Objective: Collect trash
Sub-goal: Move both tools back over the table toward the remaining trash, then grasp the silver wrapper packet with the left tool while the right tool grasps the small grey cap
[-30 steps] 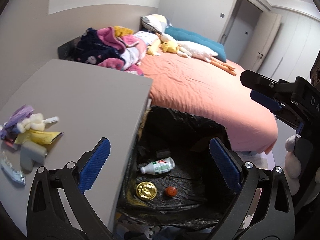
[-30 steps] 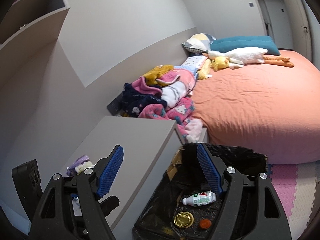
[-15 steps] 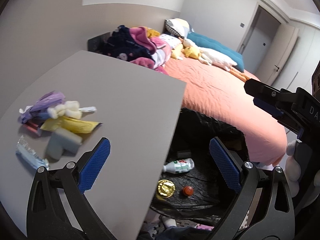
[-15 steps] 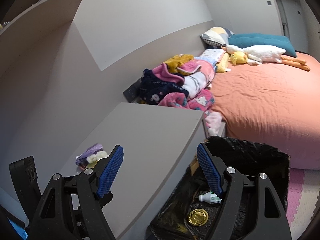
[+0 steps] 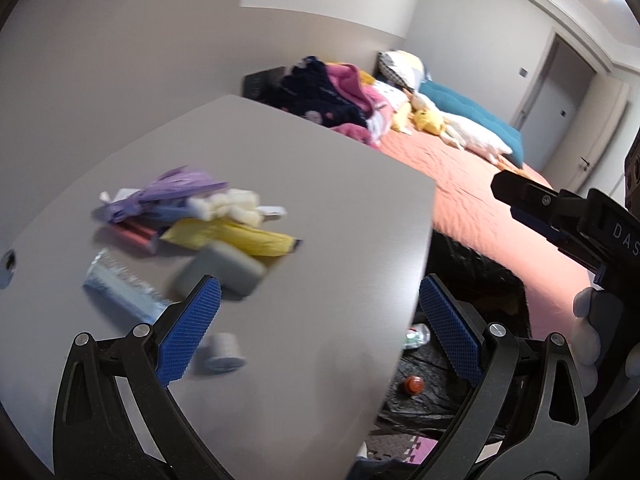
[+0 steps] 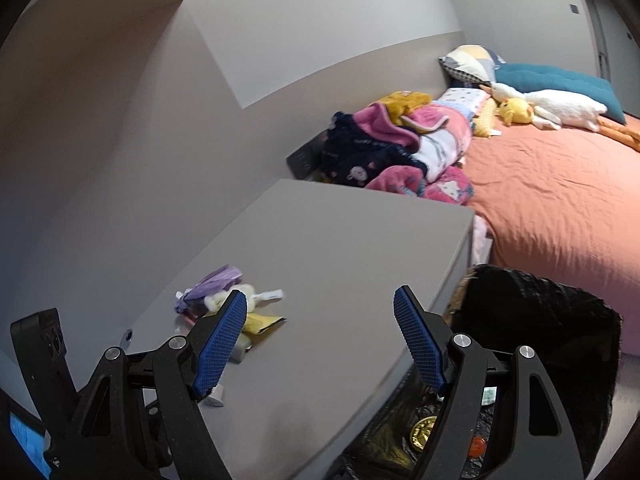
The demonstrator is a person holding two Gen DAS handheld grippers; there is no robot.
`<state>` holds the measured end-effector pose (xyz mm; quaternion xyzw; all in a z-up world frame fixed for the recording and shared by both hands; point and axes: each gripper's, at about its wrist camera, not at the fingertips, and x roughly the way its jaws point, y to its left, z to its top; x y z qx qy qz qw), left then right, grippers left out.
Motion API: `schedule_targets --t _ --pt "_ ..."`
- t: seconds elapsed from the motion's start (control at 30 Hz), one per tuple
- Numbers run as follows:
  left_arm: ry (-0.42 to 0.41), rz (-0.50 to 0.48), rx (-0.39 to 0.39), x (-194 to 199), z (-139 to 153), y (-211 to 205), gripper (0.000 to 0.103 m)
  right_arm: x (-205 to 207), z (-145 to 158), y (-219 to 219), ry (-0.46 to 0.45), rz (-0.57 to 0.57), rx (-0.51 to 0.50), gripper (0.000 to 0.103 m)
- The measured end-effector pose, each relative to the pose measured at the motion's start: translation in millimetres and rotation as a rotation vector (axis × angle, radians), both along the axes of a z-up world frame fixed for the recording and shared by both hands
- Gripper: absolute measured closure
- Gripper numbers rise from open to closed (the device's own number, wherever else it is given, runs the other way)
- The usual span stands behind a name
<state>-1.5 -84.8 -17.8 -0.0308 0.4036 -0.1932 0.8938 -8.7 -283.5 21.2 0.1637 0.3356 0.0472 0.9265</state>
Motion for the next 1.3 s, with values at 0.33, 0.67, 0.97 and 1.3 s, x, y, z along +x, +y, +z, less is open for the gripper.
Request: schedule_targets --t 0.33,0.67,0.97,1.3 --pt "0.031 0.124 0.01 9.4 -9.8 49.7 0.007 18.6 -10.9 41.2 0.037 0.081 -0.002 0.026" --pt "0.079 0.24 0.022 24.5 -27.0 89.7 0.01 31.8 -35.9 75.4 0.083 0.15 -0.006 0.026" --pt "0.168 0.297 0.012 47.8 -53.2 116.5 0.019 34.6 -67.3 111.1 0.155 0.242 -0.027 0.026" --pt "0.278 0.341 -0.007 74.4 -78.1 132.2 0.032 37.3 -92.5 141.1 0.216 0.311 -0.051 0.026"
